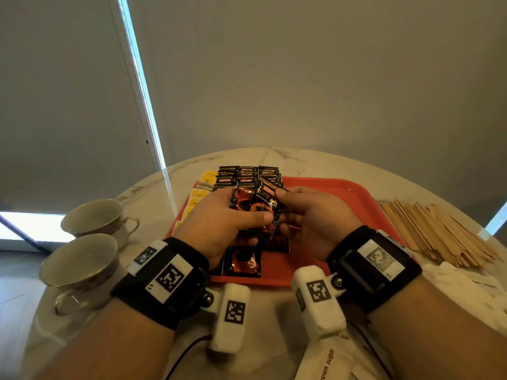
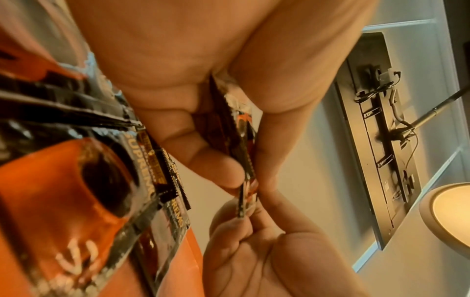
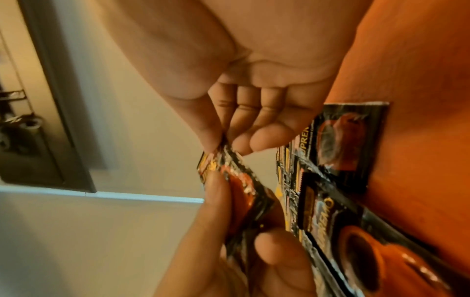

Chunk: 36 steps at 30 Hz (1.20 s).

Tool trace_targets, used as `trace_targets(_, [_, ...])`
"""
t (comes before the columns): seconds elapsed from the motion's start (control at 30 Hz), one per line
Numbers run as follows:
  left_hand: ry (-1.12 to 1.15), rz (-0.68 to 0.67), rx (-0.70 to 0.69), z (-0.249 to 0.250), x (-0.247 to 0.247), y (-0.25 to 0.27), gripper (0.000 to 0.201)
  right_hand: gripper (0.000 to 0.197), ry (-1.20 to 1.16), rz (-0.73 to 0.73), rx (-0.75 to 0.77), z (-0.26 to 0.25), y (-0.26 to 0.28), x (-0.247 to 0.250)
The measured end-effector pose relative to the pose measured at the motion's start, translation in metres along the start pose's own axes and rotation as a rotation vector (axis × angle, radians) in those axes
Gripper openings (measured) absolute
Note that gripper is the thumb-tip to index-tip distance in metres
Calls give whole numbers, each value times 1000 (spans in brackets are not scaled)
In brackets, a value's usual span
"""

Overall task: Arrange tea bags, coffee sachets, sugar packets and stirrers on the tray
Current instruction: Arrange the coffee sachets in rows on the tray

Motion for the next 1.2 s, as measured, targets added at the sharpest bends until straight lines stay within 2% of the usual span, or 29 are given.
trace_targets(0.1, [23, 8, -24, 2, 1, 0, 39, 18, -118, 56, 4, 1, 1, 7])
trace_targets(0.23, [41, 78, -86, 8, 5, -1, 40, 38, -183, 32, 56, 0, -1, 4])
trace_targets(0.27, [47, 95, -99, 9, 7, -1, 39, 37, -173, 12, 71, -1, -1, 4])
trace_targets(0.37, [70, 138, -123, 11, 10, 1, 35, 14, -76, -67, 90, -5, 2, -2])
trace_targets(0.4, [72, 145, -120, 10, 10, 1, 34, 12, -59, -75, 89, -5, 3, -3])
trace_targets(0.53, [117, 177, -66, 5, 13, 0, 30, 11, -39, 38, 85, -5, 3, 5])
trace_targets(0.67, [252, 291, -29, 3, 27, 1, 17, 7, -16, 150, -39, 5, 6, 26])
trace_targets(0.83, [279, 378, -51, 3, 38, 2, 20, 7, 126, 127, -254, 27, 14, 38])
trace_targets(1.0, [271, 390, -65, 1, 42, 0, 27, 8, 266, 123, -302, 28, 15, 37])
trace_targets(1.2, [270, 417, -67, -2, 49, -1, 35, 5, 314, 156, -308, 28, 15, 36])
Point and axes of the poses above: each hand's wrist, its own y-axis away from the middle knuckle, its own x-axis out of the back of the hand, z = x × y, the point moved 7 cm from there along -y, towards the middle knuckle, and after that the axes turned 11 degrees about -z, right-handed, at the moved point
